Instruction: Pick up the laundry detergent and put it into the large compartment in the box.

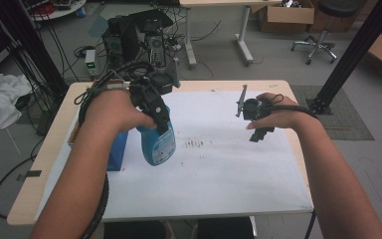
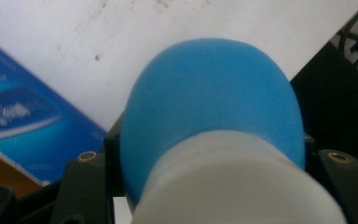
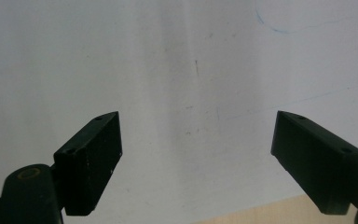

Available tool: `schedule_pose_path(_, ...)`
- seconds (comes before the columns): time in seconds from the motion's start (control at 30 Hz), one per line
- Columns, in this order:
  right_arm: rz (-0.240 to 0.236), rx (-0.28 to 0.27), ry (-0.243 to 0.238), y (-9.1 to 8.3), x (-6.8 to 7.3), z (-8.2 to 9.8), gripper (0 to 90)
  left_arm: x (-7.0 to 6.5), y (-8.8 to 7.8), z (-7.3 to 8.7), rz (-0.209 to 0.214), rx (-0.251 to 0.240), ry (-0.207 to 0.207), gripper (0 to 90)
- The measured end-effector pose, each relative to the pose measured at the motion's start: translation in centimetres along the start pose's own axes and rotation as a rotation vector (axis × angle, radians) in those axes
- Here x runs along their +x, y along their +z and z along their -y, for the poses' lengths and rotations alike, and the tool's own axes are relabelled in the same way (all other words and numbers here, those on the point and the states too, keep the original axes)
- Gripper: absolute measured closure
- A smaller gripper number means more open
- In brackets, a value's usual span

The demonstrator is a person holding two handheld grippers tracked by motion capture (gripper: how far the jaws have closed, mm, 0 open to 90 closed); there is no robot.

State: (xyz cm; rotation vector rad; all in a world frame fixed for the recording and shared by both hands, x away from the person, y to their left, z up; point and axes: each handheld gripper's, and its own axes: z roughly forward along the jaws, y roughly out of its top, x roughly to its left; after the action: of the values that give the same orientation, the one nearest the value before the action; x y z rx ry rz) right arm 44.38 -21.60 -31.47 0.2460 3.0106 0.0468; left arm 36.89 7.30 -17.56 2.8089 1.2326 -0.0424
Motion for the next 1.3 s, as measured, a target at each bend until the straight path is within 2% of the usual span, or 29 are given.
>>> schedule_pose_path(0.07, 0.001, 0.001, 0.004, 0.0, 0.0, -0.1, 16.3, 0.3, -0.6, -0.2, -0.01, 0.009, -0.046, 40.2)
schedule_pose_path(0.27, 0.003, -0.009, -0.004, 0.0, 0.1, -0.3, 16.3, 1.4, -2.3, -0.2, -0.047, 0.012, -0.126, 40.1)
schedule_pose_path(0.53, 0.007, -0.004, -0.006, -0.2, 0.1, -0.1, 16.3, 3.1, -5.0, 0.3, -0.064, 0.009, -0.209, 40.1)
schedule_pose_path(0.7, 0.007, -0.006, -0.007, -0.1, 0.0, -0.2, 16.3, 4.4, -6.7, 1.1, -0.07, -0.008, -0.254, 40.1)
schedule_pose_path(0.87, 0.005, -0.006, -0.013, -0.1, 0.0, -0.2, 16.2, 5.5, -8.2, 2.1, -0.092, -0.022, -0.319, 40.1)
schedule_pose_path(1.2, 0.005, -0.011, -0.01, -0.1, -0.1, -0.4, 16.2, 8.1, -9.6, 3.7, -0.118, -0.019, -0.422, 40.1)
schedule_pose_path(1.3, 0.005, -0.002, -0.014, 0.0, -0.1, -0.6, 16.3, 8.8, -9.9, 4.0, -0.129, -0.018, -0.441, 40.1)
